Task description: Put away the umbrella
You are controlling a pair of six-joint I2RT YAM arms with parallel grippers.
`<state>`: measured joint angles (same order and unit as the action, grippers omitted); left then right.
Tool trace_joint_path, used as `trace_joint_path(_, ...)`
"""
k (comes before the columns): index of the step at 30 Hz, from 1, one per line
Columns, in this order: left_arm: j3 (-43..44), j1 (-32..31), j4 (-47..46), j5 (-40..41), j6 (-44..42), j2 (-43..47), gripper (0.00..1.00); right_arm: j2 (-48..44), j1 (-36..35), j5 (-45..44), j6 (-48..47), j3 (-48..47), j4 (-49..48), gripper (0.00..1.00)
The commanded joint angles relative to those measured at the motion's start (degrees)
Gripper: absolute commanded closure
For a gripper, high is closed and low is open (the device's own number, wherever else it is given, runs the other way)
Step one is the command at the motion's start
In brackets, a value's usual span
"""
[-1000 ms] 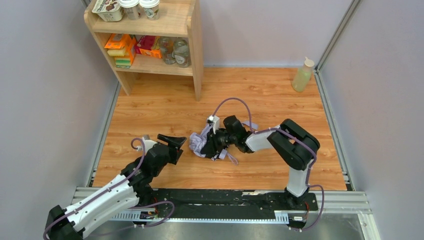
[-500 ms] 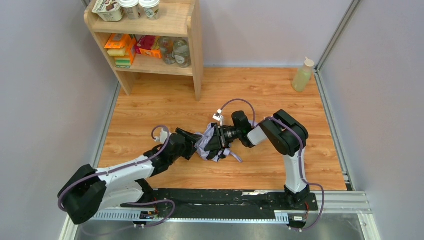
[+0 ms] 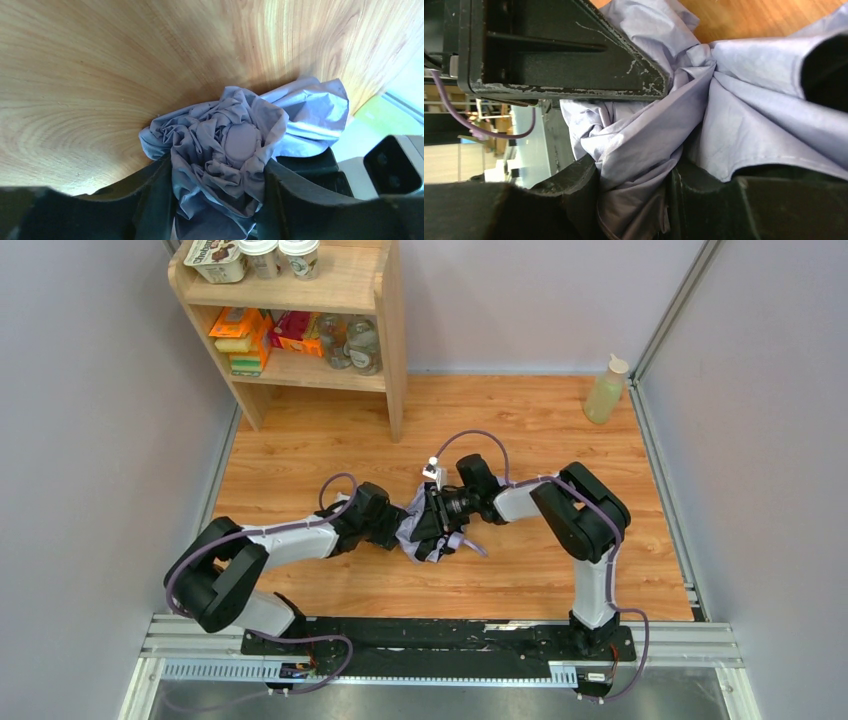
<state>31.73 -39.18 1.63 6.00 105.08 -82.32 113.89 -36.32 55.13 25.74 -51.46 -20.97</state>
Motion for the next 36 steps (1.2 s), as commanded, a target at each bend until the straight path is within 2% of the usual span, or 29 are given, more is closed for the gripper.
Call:
trace_joint_path(1, -3.94, -0.72, 8.93, -0.99, -1.28, -5.31, 0.53, -1.11, -5.52, -5.55, -8.77, -0.57, 14.99, 1.00)
trace_joint_path(2, -5.43, -0.72, 7.96, -0.64, -1.54, -4.08, 0.61, -2.25, -5.69, -6.00, -9.38, -0.66, 15.52, 1.00)
trace_joint_path(3, -6.14, -0.81, 7.86, -0.29, -1.72, -3.55, 0.73, -3.40, -5.70, -6.00, -9.65, -0.83, 15.96, 1.00)
trace_joint_path(4, -6.93, -0.90, 8.47, 0.50, -2.07, -2.15, 0.78, -4.54, -5.70, -6.70, -9.65, -1.27, 16.48, 1.00)
trace_joint_path(5, -7.11, -1.07, 8.65, 0.94, -2.33, -1.62, 0.89, -5.68, -5.70, -8.01, -10.17, -2.32, 18.23, 0.95)
trace_joint_path(6, -7.64, -1.16, 9.18, 1.55, -2.59, -0.48, 0.95, -6.74, -5.78, -8.63, -10.61, -3.54, 20.16, 0.88)
trace_joint_path(7, -7.64, -1.16, 9.79, 1.65, -2.42, -0.03, 1.00, -8.14, -5.70, -10.29, -10.97, -4.78, 24.01, 0.76)
trace_joint_path(8, -7.82, -1.16, 10.32, 1.82, -2.60, 0.58, 1.00, -10.07, -5.87, -11.35, -11.32, -6.09, 25.87, 0.57)
trace_joint_path(9, -7.73, -1.25, 10.50, 1.82, -2.77, 0.85, 1.00, -12.09, -6.13, -13.97, -12.11, -7.32, 28.24, 0.43)
trace_joint_path(10, -7.47, -1.25, 11.54, 1.65, -2.77, 1.28, 1.00, -15.76, -6.31, -16.70, -12.64, -8.12, 31.66, 0.33)
trace_joint_path(12, -6.86, -1.43, 13.04, 1.47, -2.77, 1.64, 1.00, -21.57, -7.19, -22.76, -14.82, -9.35, 36.16, 0.04)
trace_joint_path(13, -6.50, -1.60, 13.40, 1.47, -2.77, 1.81, 1.00, -24.73, -7.89, -25.40, -16.06, -9.27, 37.83, 0.00)
trace_joint_path(17, -5.36, -1.69, 15.33, 0.68, -2.78, 2.52, 1.00, -33.45, -14.90, -41.29, -23.35, -3.93, 36.89, 0.00)
trace_joint_path(21, -4.13, -1.78, 17.44, 0.33, -3.38, 2.78, 1.00, -35.40, -24.66, -57.11, -28.63, 4.07, 28.29, 0.00)
trace_joint_path(25, -3.95, -1.78, 18.41, 0.33, -3.04, 3.40, 1.00, -30.76, -30.73, -68.20, -33.54, 6.46, 19.58, 0.00)
trace_joint_path(30, -2.55, -1.69, 20.43, -1.42, -2.42, 3.05, 1.00, -20.39, -35.92, -84.72, -38.91, 5.14, 14.22, 0.02)
trace_joint_path(32, -2.02, -1.78, 21.92, -1.69, -1.81, 3.39, 1.00, -16.78, -36.72, -90.10, -37.87, 4.36, 14.20, 0.10)
trace_joint_path(34, -2.11, -1.69, 22.71, -1.26, -1.11, 4.10, 1.00, -14.23, -36.64, -92.48, -33.93, 3.83, 17.43, 0.29)
trace_joint_path(36, -2.63, -1.69, 22.63, -0.90, -1.10, 5.59, 1.00, -13.95, -36.46, -91.08, -30.06, 4.87, 19.30, 0.48)
